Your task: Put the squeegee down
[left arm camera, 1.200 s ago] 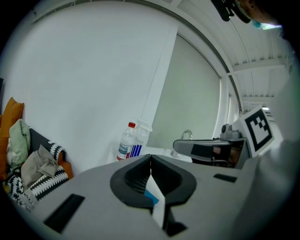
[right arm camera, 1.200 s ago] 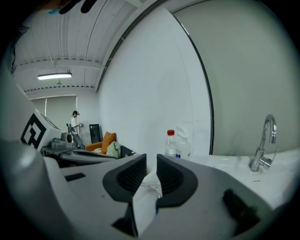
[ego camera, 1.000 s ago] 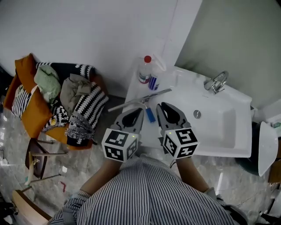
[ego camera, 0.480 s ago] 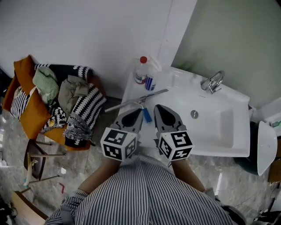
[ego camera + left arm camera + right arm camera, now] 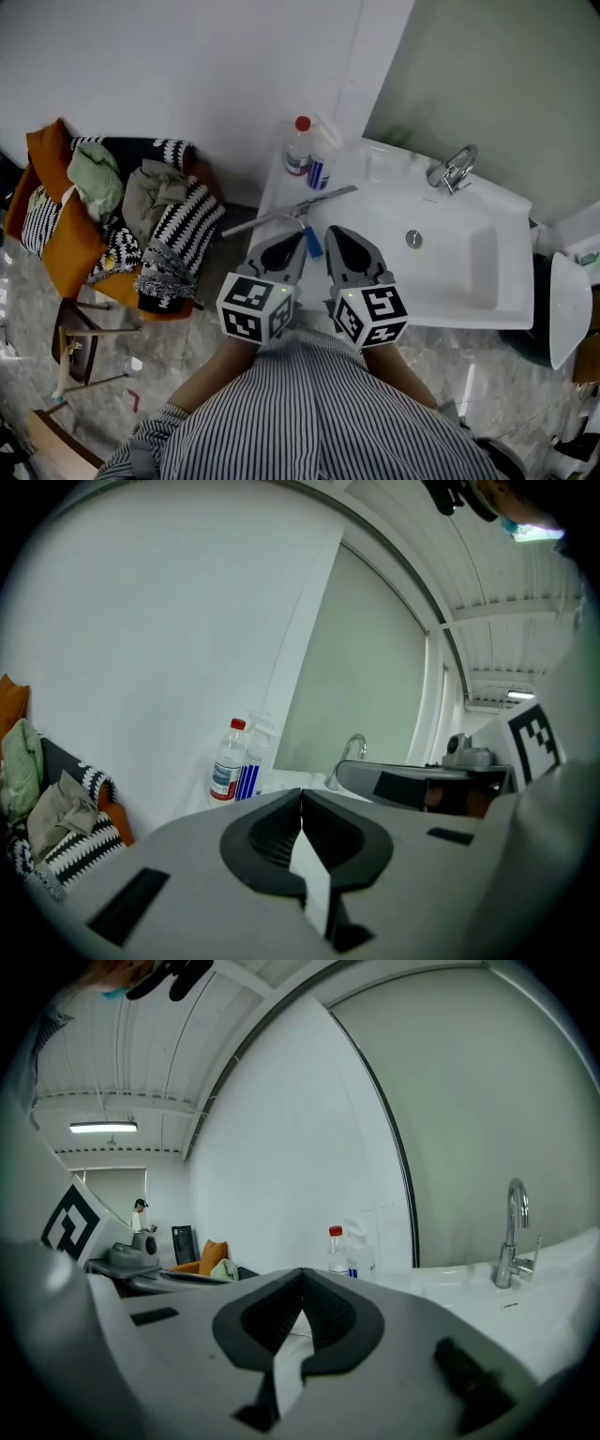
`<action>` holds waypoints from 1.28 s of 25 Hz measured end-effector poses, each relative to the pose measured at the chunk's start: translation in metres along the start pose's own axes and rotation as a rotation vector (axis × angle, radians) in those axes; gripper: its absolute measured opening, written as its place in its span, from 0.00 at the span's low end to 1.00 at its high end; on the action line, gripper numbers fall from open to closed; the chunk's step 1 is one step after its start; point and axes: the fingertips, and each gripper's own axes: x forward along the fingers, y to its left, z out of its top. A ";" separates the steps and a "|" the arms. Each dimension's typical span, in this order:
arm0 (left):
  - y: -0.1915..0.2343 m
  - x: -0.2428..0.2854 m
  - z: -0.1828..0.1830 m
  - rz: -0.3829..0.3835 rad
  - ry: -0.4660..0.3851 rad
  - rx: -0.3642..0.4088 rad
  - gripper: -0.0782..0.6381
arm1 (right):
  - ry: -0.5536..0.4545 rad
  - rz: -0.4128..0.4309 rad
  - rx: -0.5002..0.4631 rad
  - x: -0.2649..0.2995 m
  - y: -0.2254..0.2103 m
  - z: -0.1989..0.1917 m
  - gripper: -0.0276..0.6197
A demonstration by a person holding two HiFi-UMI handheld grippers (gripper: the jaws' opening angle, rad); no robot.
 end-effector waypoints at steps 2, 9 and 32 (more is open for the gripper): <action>0.000 -0.001 -0.002 -0.005 0.003 -0.012 0.13 | 0.010 0.017 0.006 0.000 0.002 -0.002 0.07; 0.003 -0.003 -0.007 0.002 0.010 -0.031 0.13 | 0.043 0.015 0.003 -0.002 -0.001 -0.011 0.07; -0.005 -0.004 -0.022 -0.003 0.049 0.005 0.13 | 0.094 0.017 -0.044 -0.009 -0.003 -0.025 0.07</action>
